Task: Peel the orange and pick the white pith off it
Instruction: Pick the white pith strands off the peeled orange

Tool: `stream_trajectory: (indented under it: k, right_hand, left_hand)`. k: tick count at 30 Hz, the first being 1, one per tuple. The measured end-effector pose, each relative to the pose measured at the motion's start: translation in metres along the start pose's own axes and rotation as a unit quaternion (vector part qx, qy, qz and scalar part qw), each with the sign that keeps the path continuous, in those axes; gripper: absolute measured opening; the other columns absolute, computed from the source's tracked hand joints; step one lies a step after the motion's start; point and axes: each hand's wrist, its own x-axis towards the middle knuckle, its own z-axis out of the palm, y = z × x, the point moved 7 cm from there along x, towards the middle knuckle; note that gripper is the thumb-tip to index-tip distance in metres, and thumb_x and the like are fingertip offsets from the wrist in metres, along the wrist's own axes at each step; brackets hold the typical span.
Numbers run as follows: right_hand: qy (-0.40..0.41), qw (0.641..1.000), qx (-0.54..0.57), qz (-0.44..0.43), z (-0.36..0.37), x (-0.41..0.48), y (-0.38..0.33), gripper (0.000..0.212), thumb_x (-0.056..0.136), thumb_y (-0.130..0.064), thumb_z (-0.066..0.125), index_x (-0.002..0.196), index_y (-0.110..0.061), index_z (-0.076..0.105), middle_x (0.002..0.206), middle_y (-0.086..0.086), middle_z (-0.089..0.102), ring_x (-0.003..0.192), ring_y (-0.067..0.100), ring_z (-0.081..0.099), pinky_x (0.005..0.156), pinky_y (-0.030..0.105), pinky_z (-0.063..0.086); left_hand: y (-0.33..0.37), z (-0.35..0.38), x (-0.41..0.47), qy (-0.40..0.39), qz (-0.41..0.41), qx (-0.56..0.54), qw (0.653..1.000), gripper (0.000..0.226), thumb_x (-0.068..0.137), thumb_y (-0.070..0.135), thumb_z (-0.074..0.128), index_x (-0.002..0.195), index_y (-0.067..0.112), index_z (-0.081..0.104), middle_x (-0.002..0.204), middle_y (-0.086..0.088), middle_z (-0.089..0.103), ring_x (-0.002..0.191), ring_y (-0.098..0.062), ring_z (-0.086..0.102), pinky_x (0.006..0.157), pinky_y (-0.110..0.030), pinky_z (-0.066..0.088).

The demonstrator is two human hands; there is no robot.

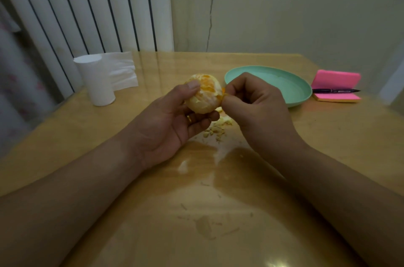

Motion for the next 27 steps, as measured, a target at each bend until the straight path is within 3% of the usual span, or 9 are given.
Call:
stream_trajectory:
  k: [4,9,15,21,24,27]
  right_hand:
    - [0.005,1.000,0.002,0.004,-0.001,0.000,0.001,0.007,0.086,0.001,0.070,0.083,-0.004,0.065,0.061,-0.011,0.055,0.056,-0.001,0.050,0.056,0.013,0.040]
    - [0.015,1.000,-0.008,0.009,-0.002,0.001,0.006,0.006,0.085,-0.005,0.072,0.083,-0.007,0.066,0.070,0.013,0.055,0.065,0.010,0.045,0.057,0.022,0.040]
    - [0.014,1.000,-0.010,0.011,-0.003,0.001,0.009,0.007,0.085,-0.003,0.073,0.082,-0.006,0.066,0.067,0.000,0.052,0.062,0.008,0.043,0.056,0.020,0.039]
    - [0.042,0.999,-0.013,0.017,-0.011,0.006,0.015,0.013,0.083,-0.015,0.075,0.082,-0.006,0.066,0.069,0.004,0.054,0.063,0.009,0.045,0.057,0.024,0.039]
    - [0.029,0.996,-0.082,0.034,-0.014,0.009,0.025,0.008,0.091,-0.015,0.072,0.083,-0.015,0.069,0.071,0.004,0.064,0.064,0.013,0.053,0.060,0.029,0.045]
    - [-0.062,0.971,-0.225,0.053,-0.002,0.009,0.039,0.011,0.101,-0.027,0.064,0.095,-0.028,0.073,0.079,-0.004,0.070,0.070,0.011,0.061,0.064,0.035,0.050]
  left_hand:
    - [0.000,0.001,0.000,-0.010,-0.004,-0.011,1.000,0.046,0.099,0.035,0.060,0.135,0.006,0.063,0.108,-0.013,0.074,0.089,-0.021,0.071,0.074,-0.025,0.061]
    - [0.002,0.003,0.000,-0.029,-0.005,-0.025,0.999,0.047,0.101,0.036,0.060,0.138,0.007,0.062,0.113,-0.015,0.073,0.091,-0.022,0.070,0.075,-0.025,0.061]
    - [0.001,0.002,0.000,-0.036,-0.013,-0.037,0.999,0.048,0.100,0.037,0.061,0.137,0.006,0.062,0.113,-0.016,0.073,0.091,-0.022,0.071,0.075,-0.025,0.062]
    - [0.005,0.005,-0.001,-0.042,-0.020,-0.069,0.997,0.058,0.100,0.044,0.056,0.142,0.003,0.056,0.118,-0.020,0.073,0.084,-0.018,0.067,0.072,-0.023,0.059]
    - [0.004,0.003,-0.001,-0.032,-0.029,-0.072,0.996,0.059,0.100,0.046,0.056,0.139,0.002,0.059,0.125,-0.023,0.071,0.083,-0.018,0.066,0.069,-0.023,0.059]
    - [0.003,-0.003,0.002,-0.015,-0.033,-0.064,0.997,0.059,0.099,0.045,0.057,0.140,0.001,0.059,0.126,-0.024,0.071,0.082,-0.019,0.068,0.067,-0.023,0.060]
